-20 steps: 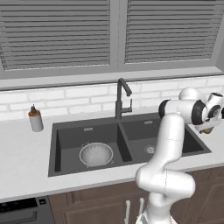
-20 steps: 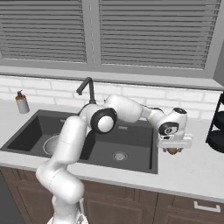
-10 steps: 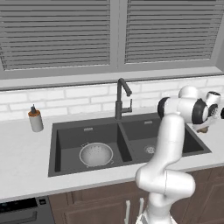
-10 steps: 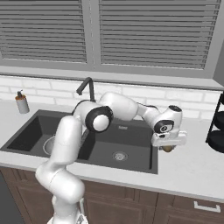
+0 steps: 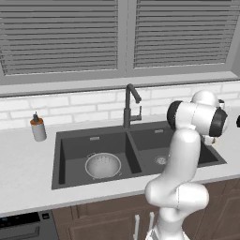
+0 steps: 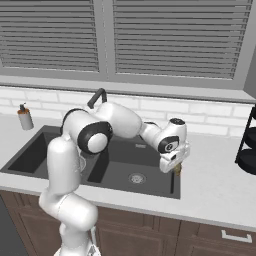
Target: Put the colander in the sink, put the kiwi in the colander, and turn on the sink faucet and pour water over the colander.
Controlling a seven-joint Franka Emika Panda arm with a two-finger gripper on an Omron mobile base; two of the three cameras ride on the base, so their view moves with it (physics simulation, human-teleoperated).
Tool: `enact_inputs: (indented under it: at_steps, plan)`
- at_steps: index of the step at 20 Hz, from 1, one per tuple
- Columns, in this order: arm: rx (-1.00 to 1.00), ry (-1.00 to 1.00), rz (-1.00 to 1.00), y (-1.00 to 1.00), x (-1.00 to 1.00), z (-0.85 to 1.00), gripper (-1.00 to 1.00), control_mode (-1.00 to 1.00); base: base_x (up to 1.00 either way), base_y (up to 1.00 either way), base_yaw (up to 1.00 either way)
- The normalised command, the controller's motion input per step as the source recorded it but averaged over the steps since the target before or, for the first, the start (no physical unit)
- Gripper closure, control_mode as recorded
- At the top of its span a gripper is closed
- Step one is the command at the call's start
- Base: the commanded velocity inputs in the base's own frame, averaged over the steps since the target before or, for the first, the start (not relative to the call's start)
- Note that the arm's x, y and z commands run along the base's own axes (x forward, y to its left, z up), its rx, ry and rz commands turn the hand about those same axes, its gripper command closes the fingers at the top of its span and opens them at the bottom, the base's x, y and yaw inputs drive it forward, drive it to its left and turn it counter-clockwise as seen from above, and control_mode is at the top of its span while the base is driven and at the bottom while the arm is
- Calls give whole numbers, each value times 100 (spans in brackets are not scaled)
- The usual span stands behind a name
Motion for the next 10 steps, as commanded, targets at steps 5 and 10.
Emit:
enact_inputs:
  at_steps: [5,10]
  plan:
    - [-8,3,83,49,-26,31,100,-100,0,0,0]
    - [-7,5,86,36,-21,39,100,-100,0,0,0]
